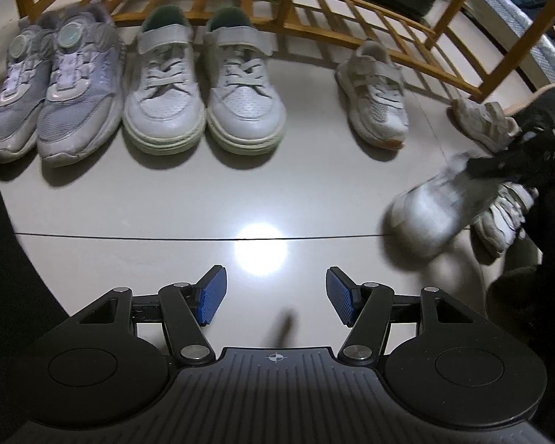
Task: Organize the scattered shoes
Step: 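Grasp the black-lined white velcro sneaker in the pile with the right gripper, then lift the black-lined sneaker with the right gripper out of the pile, then lower the sneaker to the floor and open the right gripper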
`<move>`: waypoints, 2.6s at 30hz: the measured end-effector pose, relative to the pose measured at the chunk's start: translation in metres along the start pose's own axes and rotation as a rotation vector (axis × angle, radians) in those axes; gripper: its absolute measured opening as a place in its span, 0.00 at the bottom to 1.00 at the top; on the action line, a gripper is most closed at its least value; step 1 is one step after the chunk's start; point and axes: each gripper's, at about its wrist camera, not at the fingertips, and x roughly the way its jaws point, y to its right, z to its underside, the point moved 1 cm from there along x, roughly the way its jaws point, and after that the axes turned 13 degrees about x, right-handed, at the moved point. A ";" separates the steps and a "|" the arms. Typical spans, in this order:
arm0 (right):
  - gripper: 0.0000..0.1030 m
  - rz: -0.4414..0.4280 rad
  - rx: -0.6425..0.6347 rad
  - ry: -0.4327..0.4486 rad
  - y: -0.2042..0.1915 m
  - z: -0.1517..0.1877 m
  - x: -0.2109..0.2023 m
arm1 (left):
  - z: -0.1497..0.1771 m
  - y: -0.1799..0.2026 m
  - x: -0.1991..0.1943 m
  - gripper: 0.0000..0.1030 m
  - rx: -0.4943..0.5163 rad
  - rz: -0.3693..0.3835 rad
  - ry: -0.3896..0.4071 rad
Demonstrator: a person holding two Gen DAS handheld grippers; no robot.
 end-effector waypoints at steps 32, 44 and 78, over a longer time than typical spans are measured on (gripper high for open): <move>0.32 -0.206 0.252 -0.175 -0.010 0.064 0.024 | 0.004 0.032 0.025 0.60 0.037 0.044 -0.082; 0.57 -0.136 0.038 -0.029 -0.016 0.051 -0.022 | -0.007 0.024 0.027 0.60 0.013 0.012 -0.077; 0.58 0.100 0.080 0.040 0.023 0.065 0.029 | -0.016 0.015 0.035 0.59 -0.050 -0.033 -0.077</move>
